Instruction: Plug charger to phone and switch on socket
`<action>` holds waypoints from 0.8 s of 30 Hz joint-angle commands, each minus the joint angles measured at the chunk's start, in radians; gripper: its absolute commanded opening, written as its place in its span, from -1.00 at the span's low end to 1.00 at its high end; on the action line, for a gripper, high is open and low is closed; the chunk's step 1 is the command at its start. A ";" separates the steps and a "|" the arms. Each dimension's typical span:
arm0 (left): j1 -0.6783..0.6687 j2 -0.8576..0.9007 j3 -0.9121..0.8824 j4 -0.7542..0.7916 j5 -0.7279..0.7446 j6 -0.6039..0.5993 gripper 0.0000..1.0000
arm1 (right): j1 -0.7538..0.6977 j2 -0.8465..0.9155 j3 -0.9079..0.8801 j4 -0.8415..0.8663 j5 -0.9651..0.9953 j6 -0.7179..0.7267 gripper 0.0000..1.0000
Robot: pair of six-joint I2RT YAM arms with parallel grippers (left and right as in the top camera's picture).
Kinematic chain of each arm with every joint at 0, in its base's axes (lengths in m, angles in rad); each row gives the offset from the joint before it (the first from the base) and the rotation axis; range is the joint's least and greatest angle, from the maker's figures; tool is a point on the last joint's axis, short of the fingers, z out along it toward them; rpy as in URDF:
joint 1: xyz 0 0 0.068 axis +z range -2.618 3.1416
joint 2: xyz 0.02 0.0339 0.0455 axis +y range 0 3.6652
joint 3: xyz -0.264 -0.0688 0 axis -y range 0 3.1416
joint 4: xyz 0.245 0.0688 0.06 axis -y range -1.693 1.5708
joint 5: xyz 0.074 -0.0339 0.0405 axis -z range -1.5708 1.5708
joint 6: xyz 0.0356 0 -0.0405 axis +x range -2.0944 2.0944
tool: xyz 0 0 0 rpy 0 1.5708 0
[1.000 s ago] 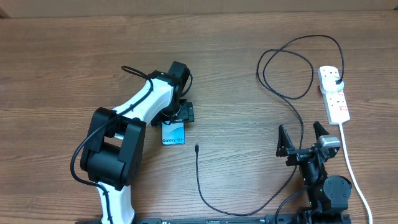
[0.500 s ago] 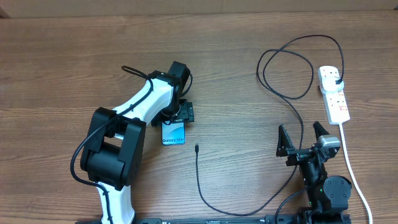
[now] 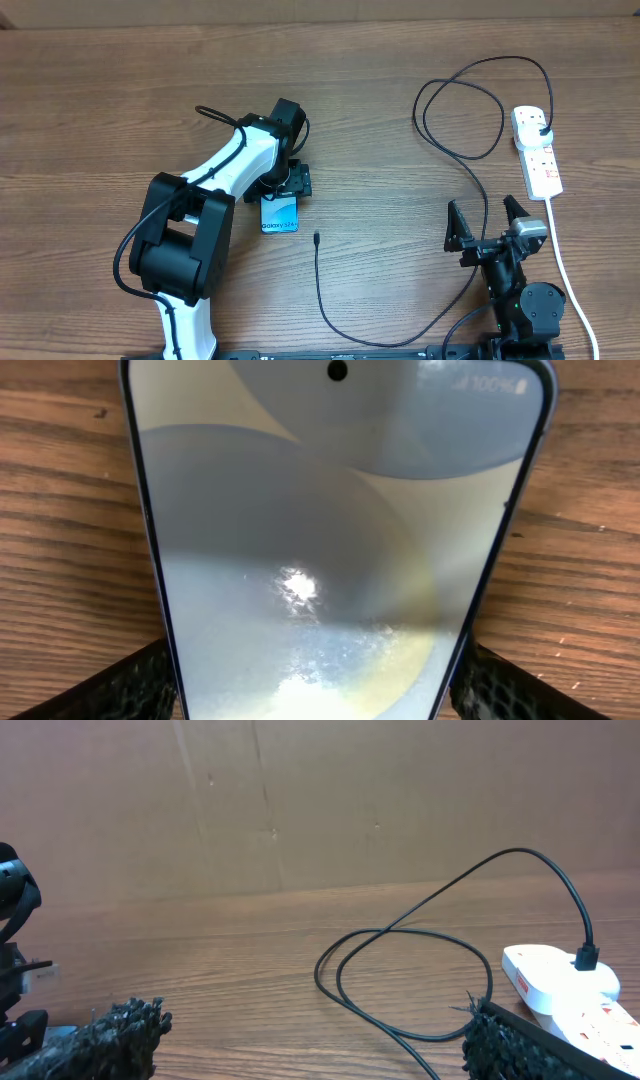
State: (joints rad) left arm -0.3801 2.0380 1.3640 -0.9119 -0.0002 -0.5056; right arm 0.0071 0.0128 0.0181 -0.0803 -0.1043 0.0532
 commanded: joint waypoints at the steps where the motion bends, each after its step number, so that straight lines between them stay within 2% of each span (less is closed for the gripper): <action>1: -0.006 0.035 -0.039 0.008 -0.010 0.011 0.73 | 0.004 -0.010 -0.010 0.004 0.006 0.005 1.00; 15: -0.006 0.035 -0.039 0.006 -0.011 0.011 0.71 | 0.004 -0.010 -0.010 0.004 0.006 0.005 1.00; 24: -0.005 0.035 -0.039 0.004 -0.026 0.011 0.61 | 0.004 -0.010 -0.010 0.004 0.006 0.005 1.00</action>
State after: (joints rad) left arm -0.3801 2.0377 1.3640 -0.9123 -0.0021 -0.5022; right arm 0.0074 0.0128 0.0185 -0.0799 -0.1040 0.0528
